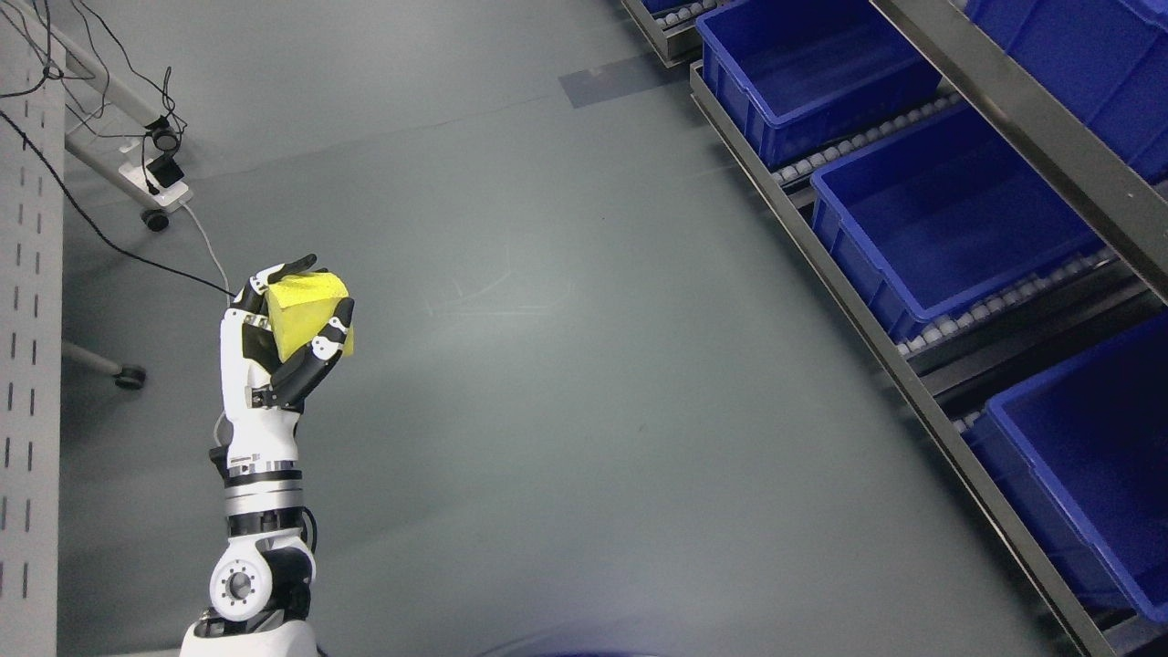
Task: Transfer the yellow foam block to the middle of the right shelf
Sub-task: 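Hold the cube in the left hand while turning toward the blue bin shelves, then extend the left hand over the large blue bin on the shelf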
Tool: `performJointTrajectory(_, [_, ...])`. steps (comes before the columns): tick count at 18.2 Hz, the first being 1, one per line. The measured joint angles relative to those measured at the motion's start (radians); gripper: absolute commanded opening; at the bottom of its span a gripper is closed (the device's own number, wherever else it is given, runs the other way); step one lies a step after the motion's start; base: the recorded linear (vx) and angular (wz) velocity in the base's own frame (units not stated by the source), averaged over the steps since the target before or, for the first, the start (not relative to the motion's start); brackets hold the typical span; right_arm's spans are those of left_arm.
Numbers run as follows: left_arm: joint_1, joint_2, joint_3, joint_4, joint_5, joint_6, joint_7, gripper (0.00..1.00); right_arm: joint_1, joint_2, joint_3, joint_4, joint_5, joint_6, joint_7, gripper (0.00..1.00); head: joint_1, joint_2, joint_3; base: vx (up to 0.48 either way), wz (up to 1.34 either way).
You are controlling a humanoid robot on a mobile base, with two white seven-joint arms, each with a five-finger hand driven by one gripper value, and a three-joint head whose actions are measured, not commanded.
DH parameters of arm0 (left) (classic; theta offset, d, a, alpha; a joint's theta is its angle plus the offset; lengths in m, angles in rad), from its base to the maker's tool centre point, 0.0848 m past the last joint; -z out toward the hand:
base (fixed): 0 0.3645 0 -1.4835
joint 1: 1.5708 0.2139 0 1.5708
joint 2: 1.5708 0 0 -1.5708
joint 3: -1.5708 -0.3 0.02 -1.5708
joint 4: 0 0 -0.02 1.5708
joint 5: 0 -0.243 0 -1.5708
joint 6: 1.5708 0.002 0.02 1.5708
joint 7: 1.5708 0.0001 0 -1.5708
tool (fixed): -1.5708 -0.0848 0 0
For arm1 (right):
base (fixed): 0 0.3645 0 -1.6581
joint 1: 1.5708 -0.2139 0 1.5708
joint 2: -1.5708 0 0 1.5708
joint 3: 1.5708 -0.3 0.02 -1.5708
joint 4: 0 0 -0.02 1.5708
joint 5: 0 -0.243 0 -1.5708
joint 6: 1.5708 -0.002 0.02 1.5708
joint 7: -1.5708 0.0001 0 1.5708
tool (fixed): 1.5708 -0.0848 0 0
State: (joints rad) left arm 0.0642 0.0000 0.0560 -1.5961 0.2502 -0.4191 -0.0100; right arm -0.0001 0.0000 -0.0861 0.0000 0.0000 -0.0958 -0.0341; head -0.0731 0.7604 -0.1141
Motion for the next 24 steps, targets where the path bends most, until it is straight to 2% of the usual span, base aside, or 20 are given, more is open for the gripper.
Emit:
performJointTrajectory(11, [-0.038,0.004,0.007,0.0,-0.04,0.001,-0.004,0.0,0.0,0.0,0.0,0.0,0.0,0.0,0.0,1.0,0.0,0.0,0.0,0.509,-0.28])
performJointTrajectory(24, [-0.062,0.032,0.015,0.014,-0.068,0.001,-0.011,0.0,0.0,0.0,0.0,0.0,0.0,0.0,0.0,1.0,0.0,0.0,0.0,0.242,-0.63])
